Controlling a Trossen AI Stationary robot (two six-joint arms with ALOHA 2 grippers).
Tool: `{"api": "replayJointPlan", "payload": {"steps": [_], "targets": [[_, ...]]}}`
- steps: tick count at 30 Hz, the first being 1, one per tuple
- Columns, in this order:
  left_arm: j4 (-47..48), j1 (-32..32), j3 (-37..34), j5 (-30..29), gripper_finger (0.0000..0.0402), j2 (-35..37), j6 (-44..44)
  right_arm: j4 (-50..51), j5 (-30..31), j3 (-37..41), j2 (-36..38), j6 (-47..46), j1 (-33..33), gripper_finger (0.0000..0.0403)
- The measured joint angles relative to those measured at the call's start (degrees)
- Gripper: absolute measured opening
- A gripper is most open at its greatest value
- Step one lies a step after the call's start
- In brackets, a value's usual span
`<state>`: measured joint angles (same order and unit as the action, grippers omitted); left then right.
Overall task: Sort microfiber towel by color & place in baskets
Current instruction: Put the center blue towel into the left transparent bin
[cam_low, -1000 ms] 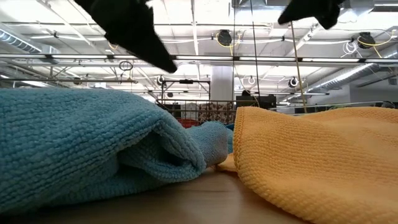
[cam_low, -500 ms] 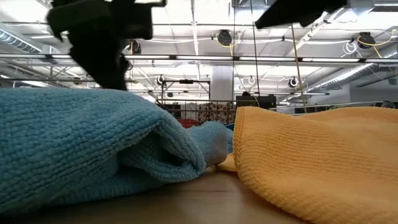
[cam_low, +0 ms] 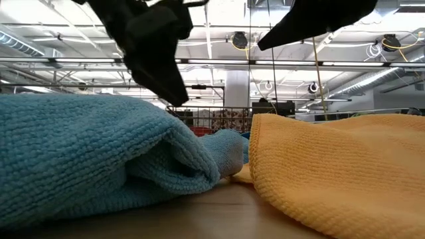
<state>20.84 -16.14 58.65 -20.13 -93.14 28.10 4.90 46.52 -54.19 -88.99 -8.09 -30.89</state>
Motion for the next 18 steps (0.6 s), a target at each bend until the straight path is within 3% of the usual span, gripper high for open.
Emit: {"api": "replayJointPlan", "payload": {"steps": [18], "targets": [[-9.7, 6.0, 0.0, -2.7, 0.0235, -13.2, -1.7, 3.9, 0.1, 0.0, 0.0, -15.4, -1.8, 0.0000]]}}
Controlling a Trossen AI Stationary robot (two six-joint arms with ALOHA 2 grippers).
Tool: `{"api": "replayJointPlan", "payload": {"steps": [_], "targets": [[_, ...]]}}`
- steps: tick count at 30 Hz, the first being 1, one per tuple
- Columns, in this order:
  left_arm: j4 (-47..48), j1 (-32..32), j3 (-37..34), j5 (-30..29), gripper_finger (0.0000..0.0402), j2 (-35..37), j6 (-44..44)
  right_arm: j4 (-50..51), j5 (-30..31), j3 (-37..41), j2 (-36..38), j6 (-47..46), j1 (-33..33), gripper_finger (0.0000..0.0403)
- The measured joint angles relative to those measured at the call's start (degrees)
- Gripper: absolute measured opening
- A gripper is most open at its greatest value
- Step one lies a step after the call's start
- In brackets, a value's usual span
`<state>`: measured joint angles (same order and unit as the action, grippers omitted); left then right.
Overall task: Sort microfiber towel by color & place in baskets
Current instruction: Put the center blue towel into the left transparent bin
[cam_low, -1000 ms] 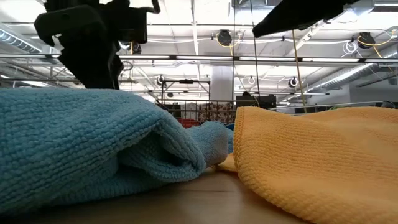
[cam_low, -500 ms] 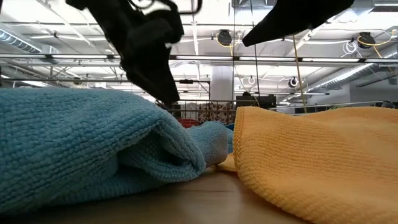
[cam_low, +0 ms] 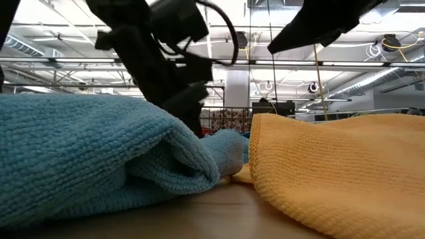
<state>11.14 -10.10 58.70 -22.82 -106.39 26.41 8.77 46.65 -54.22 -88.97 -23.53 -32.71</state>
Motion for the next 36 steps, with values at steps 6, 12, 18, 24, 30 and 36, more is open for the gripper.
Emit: {"api": "replayJointPlan", "payload": {"steps": [6, 12, 18, 24, 30, 36], "targets": [[-1.7, 1.9, 0.1, 0.9, 0.0235, -3.5, 0.7, 5.0, -0.1, 0.0, 0.0, -5.1, 0.0, 0.0000], [-2.8, 2.6, 0.2, 0.9, 0.0228, -4.5, 0.5, 9.2, -0.2, 0.0, 0.0, -8.3, 0.0, 0.0000], [-4.0, 3.0, 0.1, 1.5, 0.0158, -4.6, 0.2, 9.8, -0.2, 0.0, 0.0, -9.9, 0.0, 0.0000], [-7.0, 2.9, -0.1, 1.8, 0.0041, -4.8, -3.4, 9.8, -0.2, 0.0, 0.0, -9.9, -0.1, 0.0000], [-10.7, 2.5, -0.2, 1.8, 0.0017, -3.6, -6.3, 9.9, -0.2, 0.0, 0.0, -9.9, -0.1, 0.0000], [-11.9, 0.1, -0.2, -0.2, 0.0018, 1.4, -9.0, 9.4, -0.2, 0.7, -0.7, -10.3, -0.1, 0.0000]]}}
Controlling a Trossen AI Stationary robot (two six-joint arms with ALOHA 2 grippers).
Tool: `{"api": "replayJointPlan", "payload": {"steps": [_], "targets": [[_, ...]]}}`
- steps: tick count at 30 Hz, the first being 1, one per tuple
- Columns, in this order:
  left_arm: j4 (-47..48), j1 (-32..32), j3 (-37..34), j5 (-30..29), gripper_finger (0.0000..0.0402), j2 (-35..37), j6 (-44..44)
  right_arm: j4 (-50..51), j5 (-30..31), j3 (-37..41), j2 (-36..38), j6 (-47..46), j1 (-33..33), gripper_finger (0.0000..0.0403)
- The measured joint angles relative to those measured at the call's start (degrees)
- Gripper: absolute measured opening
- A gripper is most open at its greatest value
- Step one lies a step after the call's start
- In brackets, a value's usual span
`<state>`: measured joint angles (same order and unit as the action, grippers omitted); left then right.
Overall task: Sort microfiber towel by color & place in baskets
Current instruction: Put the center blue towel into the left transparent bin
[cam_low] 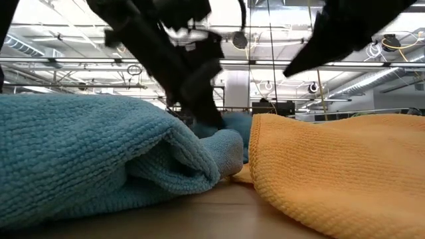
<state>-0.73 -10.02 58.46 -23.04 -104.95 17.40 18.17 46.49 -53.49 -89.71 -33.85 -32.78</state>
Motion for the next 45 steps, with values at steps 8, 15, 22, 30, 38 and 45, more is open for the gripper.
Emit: {"api": "replayJointPlan", "payload": {"steps": [8, 15, 22, 30, 38, 45], "targets": [[-0.6, -3.9, 0.1, -2.2, 0.0018, 6.0, -4.7, 0.0, -0.4, 1.8, -5.2, -0.8, 1.1, 0.0059], [-5.9, -5.2, 0.1, -3.4, 0.0018, 6.4, -10.3, -5.4, 3.3, 1.8, -9.6, 4.4, 2.9, 0.0196], [-13.4, -5.6, 0.1, -1.3, 0.0018, 6.5, -15.4, -16.0, 8.8, 1.8, -9.8, 12.5, 3.6, 0.0328], [-18.1, -8.3, 0.2, 9.4, 0.0018, 6.5, -20.7, -27.3, 8.9, 1.7, -8.8, 28.6, 1.9, 0.0305], [-18.0, -9.7, 0.2, 10.5, 0.0018, 6.5, -22.5, -30.9, 5.8, 1.7, -8.8, 34.6, 0.0, 0.0147], [-16.0, -9.7, 0.2, 8.0, 0.0021, 6.5, -20.4, -31.1, 2.9, 1.7, -8.8, 36.5, 0.1, 0.0013]]}}
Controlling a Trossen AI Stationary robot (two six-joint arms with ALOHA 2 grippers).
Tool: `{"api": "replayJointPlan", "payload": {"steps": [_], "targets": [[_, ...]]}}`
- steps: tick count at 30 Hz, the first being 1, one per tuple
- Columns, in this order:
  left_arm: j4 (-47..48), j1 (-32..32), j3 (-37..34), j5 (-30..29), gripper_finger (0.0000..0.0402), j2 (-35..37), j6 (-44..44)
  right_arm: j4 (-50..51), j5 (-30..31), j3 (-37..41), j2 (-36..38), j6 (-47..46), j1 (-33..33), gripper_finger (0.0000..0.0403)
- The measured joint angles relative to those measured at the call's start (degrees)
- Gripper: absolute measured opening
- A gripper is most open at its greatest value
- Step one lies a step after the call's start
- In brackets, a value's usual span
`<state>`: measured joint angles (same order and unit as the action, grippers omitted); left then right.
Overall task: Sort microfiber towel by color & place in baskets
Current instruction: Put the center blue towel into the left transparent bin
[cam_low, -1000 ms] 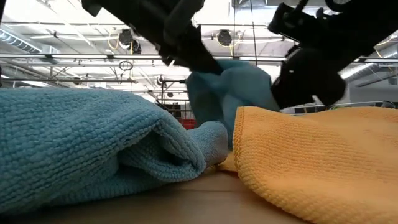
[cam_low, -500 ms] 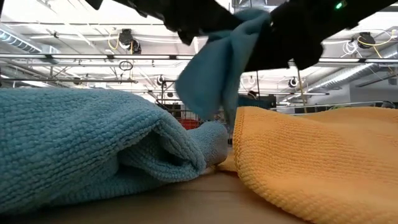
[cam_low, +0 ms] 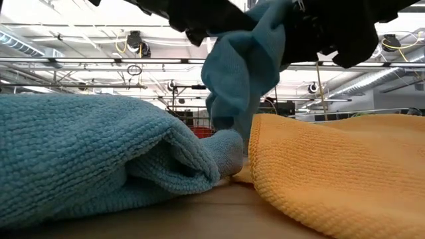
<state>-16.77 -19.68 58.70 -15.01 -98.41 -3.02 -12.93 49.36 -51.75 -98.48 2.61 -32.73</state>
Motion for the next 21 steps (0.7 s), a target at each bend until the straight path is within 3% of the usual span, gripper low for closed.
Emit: {"api": "replayJointPlan", "payload": {"steps": [5, 12, 16, 21], "targets": [[7.8, -0.7, 0.1, -2.5, 0.0085, 1.8, 7.2, 0.5, 0.0, 0.0, 0.6, -0.2, 0.0, 0.0026], [18.6, -4.0, 0.0, -15.4, 0.0220, 6.5, 14.5, 1.1, 0.1, 0.0, 0.9, 0.1, 0.0, 0.0006], [18.4, -6.1, 0.0, -19.7, 0.0276, 7.4, 16.2, 1.1, 0.1, 0.0, 1.2, 0.2, 0.0, 0.0010], [13.3, -7.5, 0.0, -19.8, 0.0326, 6.0, 17.8, 0.9, 0.1, 0.0, 2.8, 0.1, 0.0, 0.0011]]}}
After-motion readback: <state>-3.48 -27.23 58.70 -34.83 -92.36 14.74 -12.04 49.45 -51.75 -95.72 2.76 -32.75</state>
